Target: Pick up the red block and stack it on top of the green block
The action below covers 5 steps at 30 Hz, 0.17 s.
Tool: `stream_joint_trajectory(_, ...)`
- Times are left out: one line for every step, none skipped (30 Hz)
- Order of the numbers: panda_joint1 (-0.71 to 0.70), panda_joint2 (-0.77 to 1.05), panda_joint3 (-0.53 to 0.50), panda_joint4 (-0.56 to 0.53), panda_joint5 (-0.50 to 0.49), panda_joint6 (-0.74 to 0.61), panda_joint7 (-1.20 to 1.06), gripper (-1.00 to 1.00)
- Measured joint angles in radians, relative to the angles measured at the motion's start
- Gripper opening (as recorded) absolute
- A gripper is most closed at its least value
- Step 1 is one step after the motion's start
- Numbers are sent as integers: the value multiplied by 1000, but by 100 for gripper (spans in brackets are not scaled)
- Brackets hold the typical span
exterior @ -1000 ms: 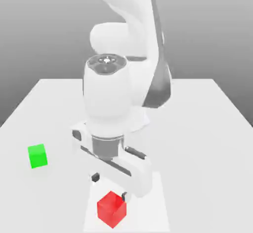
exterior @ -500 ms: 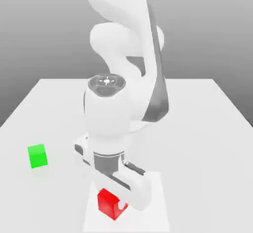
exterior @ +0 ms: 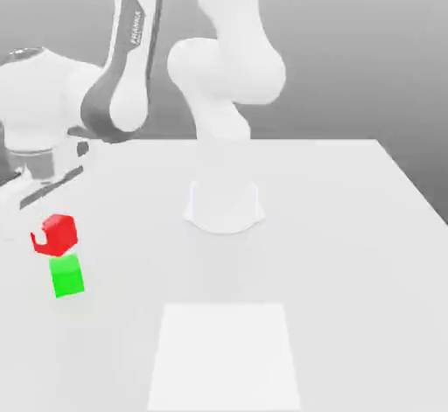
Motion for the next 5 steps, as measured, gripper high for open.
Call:
stream_joint_trajectory(-1, 35, 6, 1, 23, 34, -13, -100)
stream_joint_trajectory(-5, 67, 18, 1, 45, 64, -28, 100)
stream_joint_trajectory(-5, 67, 18, 1, 45, 64, -28, 100)
stream_joint_trajectory(-5, 67, 18, 1, 45, 64, -28, 100)
stream_joint_trajectory(-5, 67, 18, 1, 45, 64, -28, 100)
